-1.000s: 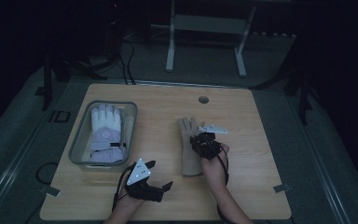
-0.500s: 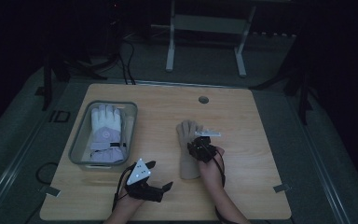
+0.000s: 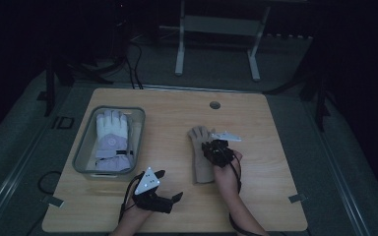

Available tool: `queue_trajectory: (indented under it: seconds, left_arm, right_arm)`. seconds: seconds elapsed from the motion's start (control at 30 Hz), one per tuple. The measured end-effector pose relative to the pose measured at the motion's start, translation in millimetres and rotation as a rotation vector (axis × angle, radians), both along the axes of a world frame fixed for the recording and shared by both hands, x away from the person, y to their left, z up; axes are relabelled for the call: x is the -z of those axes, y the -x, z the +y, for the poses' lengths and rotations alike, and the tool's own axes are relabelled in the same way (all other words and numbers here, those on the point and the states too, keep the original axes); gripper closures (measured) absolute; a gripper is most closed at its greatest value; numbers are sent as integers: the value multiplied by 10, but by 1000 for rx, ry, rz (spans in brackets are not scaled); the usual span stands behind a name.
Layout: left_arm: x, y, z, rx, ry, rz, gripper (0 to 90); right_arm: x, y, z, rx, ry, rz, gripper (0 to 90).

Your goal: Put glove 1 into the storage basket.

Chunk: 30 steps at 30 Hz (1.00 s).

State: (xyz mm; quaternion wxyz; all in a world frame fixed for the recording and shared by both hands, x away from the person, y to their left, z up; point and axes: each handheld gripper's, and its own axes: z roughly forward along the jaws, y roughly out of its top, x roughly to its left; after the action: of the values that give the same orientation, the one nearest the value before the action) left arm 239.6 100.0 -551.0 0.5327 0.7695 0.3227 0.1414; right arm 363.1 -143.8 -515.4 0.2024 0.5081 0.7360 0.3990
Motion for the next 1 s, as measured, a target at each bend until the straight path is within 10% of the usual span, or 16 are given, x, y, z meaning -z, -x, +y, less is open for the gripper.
queue_trajectory:
  seconds: [0.7, 1.0]
  left_arm:
    - [5, -4, -8, 3, -4, 3, 29]
    - [11, -16, -25, 7, -8, 16, 29]
  right_arm:
    - [354, -104, 57, 21, 40, 66, 714]
    - [194, -103, -67, -76, 52, 26, 417]
